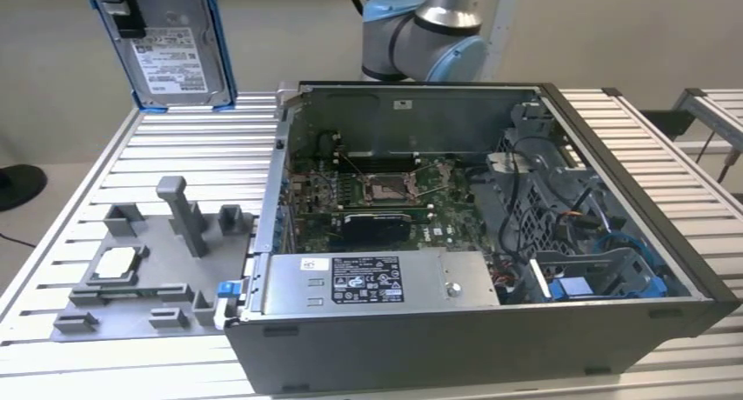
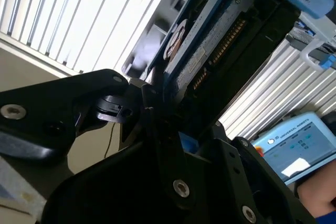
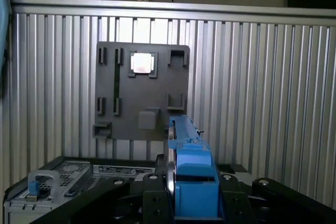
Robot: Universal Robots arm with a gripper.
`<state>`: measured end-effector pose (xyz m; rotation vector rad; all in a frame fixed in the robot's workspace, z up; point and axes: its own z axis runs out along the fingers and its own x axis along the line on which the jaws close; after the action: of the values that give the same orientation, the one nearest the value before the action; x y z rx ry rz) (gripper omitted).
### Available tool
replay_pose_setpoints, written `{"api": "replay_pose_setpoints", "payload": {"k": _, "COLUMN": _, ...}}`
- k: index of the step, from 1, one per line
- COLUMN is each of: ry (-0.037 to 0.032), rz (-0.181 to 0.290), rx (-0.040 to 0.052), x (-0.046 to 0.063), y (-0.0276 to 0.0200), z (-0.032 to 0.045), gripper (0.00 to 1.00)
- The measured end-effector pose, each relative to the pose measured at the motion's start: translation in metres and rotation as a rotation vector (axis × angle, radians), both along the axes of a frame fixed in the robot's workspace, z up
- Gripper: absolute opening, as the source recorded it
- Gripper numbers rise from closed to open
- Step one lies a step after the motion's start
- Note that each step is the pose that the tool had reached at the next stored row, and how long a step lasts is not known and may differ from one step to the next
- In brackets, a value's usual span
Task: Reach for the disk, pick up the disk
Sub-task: 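Pick up the disk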
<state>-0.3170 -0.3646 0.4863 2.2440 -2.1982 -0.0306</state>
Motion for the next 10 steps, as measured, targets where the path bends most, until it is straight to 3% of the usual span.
{"api": "replay_pose_setpoints", "payload": {"k": 10, "ry": -0.0068, "rz": 0.007, "rx": 0.0000, "x": 0.023, "y": 0.0000, "z": -0.0003, "gripper": 0.00}}
